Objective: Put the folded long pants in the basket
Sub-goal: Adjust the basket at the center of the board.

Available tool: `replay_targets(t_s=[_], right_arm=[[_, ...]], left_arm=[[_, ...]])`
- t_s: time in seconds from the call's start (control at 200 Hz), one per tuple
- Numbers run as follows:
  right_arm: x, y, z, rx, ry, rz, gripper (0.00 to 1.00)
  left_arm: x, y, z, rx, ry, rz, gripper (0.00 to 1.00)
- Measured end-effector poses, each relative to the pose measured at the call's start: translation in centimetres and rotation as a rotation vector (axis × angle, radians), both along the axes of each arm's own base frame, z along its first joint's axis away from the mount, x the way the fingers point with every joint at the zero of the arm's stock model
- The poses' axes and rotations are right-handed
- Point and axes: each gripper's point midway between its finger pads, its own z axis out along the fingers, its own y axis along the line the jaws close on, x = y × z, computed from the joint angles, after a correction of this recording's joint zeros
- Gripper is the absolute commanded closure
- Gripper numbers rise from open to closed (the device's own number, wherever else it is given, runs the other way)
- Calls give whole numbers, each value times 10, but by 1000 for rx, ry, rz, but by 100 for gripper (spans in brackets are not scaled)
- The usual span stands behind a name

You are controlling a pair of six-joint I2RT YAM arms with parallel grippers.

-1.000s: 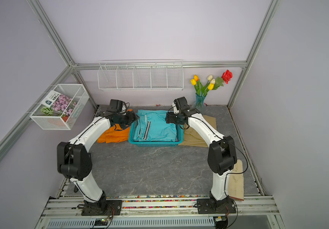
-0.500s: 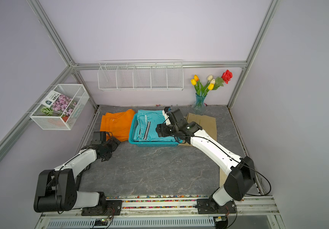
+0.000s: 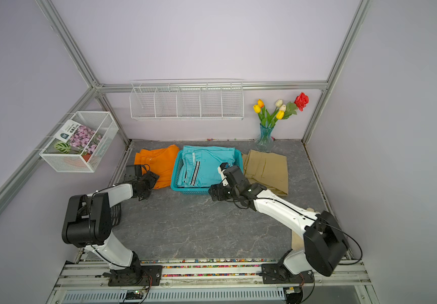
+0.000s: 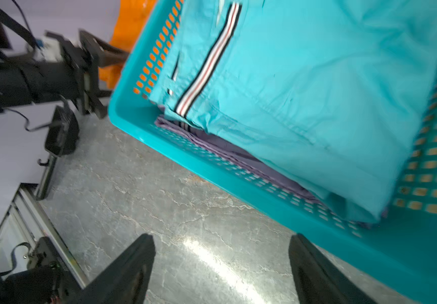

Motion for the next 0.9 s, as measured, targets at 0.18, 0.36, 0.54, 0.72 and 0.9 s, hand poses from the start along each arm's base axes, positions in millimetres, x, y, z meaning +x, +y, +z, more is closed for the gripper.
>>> replay_targets(t_s=[0.18, 0.36, 0.54, 0.72, 0.9], right_arm=[[0, 20, -35, -4, 58, 26, 16], [8, 38, -57, -2, 105, 31, 17], [25, 52, -70, -17, 123, 9, 17], [45, 65, -66, -15, 104, -18, 18], [52, 71, -60, 12, 93, -38, 16]], left_arm=[[14, 1, -12, -11, 15, 3, 100], [18, 0, -6, -13, 5, -2, 100], [-35, 4, 0, 16, 74, 4, 100], [-121, 4, 4, 44, 117, -11, 100], [-175, -1, 2, 36, 104, -30, 100]])
